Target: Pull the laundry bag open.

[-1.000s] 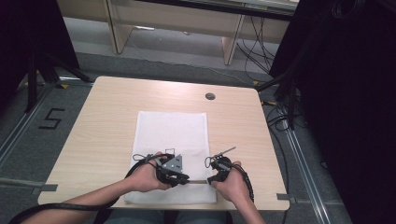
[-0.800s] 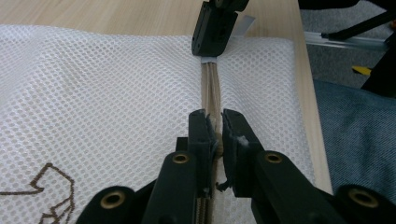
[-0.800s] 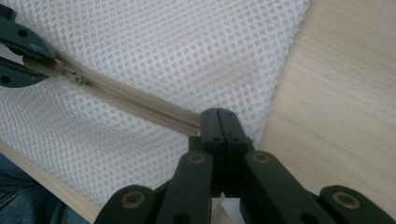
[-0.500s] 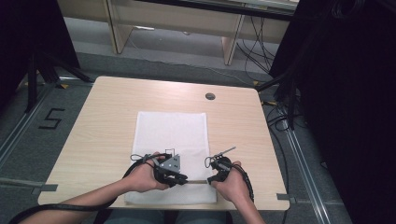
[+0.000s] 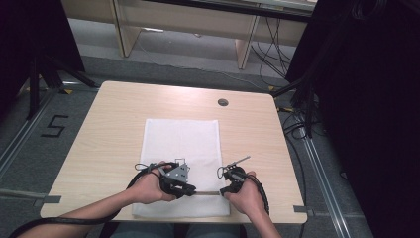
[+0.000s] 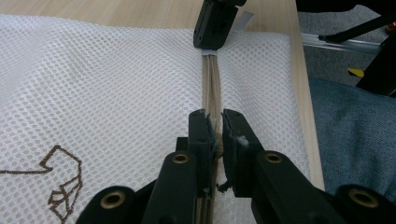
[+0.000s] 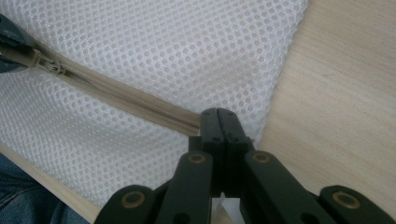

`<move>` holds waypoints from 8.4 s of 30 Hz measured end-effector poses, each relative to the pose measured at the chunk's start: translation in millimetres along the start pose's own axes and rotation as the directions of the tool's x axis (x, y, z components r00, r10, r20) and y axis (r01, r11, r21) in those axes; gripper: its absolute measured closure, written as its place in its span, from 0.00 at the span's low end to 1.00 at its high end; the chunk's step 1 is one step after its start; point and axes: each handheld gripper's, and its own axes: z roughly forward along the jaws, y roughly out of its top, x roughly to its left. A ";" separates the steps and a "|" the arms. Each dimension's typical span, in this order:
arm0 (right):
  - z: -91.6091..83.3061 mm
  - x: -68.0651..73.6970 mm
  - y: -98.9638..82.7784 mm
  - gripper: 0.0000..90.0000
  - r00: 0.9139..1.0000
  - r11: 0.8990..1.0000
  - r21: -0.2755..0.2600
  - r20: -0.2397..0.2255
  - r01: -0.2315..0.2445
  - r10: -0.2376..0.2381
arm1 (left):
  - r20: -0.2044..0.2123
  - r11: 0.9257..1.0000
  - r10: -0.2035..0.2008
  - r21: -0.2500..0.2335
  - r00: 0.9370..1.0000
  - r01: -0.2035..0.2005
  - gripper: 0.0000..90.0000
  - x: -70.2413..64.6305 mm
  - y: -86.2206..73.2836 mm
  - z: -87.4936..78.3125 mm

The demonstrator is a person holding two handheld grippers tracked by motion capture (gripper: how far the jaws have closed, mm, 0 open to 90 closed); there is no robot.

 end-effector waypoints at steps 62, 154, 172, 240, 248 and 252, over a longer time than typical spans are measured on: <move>-0.1 1.7 -1.7 1.00 1.000 1.000 -0.005 0.005 0.007 -0.007 | 0.001 1.000 -0.018 -0.002 1.000 0.018 0.91 3.1 -17.5 -22.6; 0.9 0.5 -1.6 1.00 1.000 1.000 -0.004 0.013 -0.013 0.013 | -0.013 0.998 -0.064 -0.006 0.998 0.064 0.91 8.0 -47.1 -57.0; 1.0 0.9 -1.7 1.00 1.000 1.000 -0.005 0.012 -0.016 0.016 | -0.022 0.998 -0.064 0.000 0.998 0.064 0.91 9.2 -53.4 -64.3; 0.8 1.5 -1.7 1.00 1.000 1.000 -0.005 0.011 -0.022 0.022 | -0.039 0.996 -0.088 -0.007 0.995 0.087 0.91 9.9 -71.9 -85.9; 1.0 1.0 -1.8 1.00 1.000 1.000 -0.005 0.012 -0.016 0.016 | -0.037 0.995 -0.102 -0.013 0.994 0.101 0.91 10.7 -75.3 -88.9; 0.9 1.2 -1.8 1.00 1.000 1.000 -0.006 0.010 -0.022 0.022 | -0.035 0.994 -0.107 -0.015 0.994 0.106 0.91 10.7 -76.2 -90.3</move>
